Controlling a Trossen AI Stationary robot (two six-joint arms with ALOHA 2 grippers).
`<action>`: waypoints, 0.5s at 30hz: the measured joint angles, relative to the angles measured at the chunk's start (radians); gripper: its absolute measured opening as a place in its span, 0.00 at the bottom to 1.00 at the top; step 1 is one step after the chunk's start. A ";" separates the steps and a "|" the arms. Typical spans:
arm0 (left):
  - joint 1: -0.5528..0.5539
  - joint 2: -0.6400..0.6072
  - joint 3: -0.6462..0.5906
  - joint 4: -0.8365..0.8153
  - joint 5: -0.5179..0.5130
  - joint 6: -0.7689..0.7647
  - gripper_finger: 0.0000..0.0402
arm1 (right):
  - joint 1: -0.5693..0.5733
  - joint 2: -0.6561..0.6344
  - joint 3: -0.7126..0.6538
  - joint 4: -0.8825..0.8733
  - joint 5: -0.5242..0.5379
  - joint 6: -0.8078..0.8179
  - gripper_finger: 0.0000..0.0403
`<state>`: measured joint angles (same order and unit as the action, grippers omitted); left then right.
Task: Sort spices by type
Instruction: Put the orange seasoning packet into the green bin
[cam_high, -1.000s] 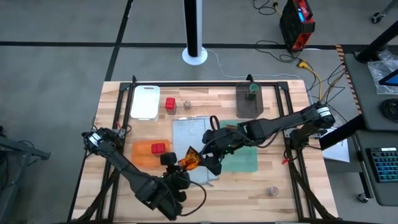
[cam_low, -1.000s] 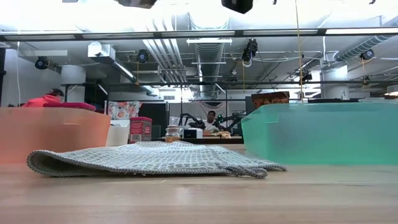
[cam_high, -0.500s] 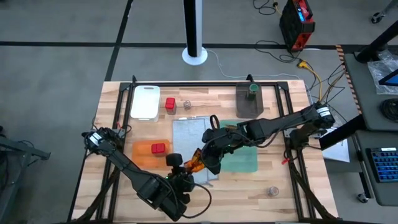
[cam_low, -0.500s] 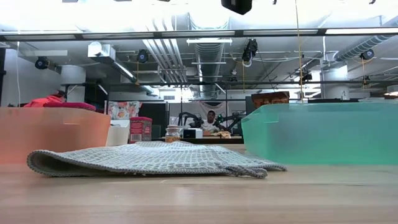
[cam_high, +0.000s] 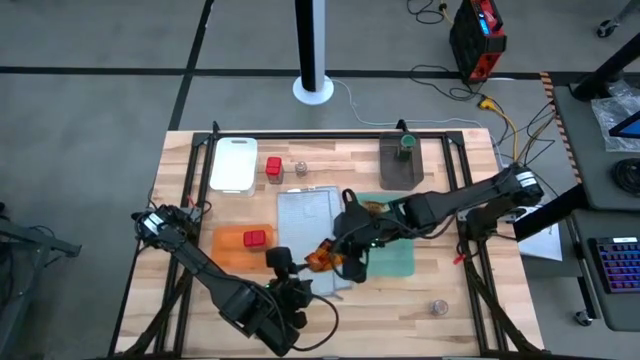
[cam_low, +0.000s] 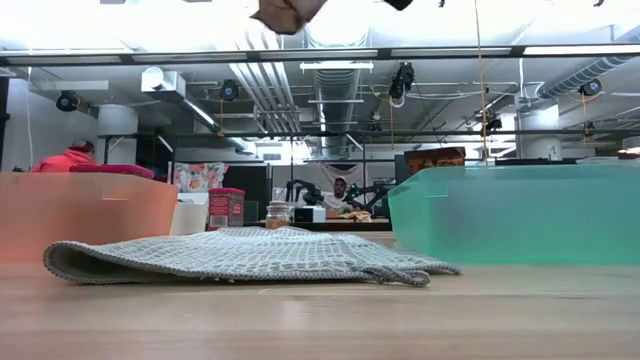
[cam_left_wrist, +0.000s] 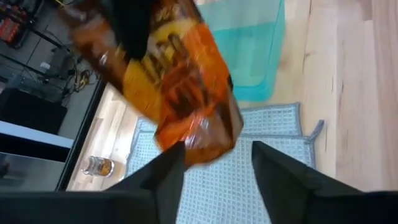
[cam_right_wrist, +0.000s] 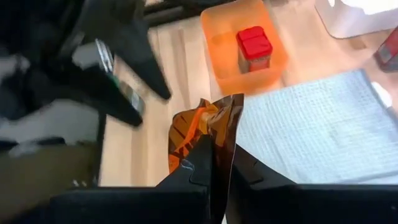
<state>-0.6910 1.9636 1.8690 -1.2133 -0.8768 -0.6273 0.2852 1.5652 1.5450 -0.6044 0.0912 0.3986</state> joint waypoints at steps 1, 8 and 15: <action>-0.001 0.000 0.000 0.000 -0.004 0.001 0.46 | 0.010 -0.004 0.002 -0.015 0.012 -0.017 0.02; 0.008 -0.001 0.005 0.019 -0.033 0.064 0.51 | 0.129 -0.036 0.004 -0.150 0.229 -0.099 0.02; 0.036 -0.018 0.034 0.192 0.017 0.295 0.47 | 0.248 -0.045 0.004 -0.154 0.327 -0.094 0.02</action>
<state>-0.6547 1.9454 1.9030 -1.0209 -0.8594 -0.3328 0.5336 1.5206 1.5494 -0.7584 0.4186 0.3051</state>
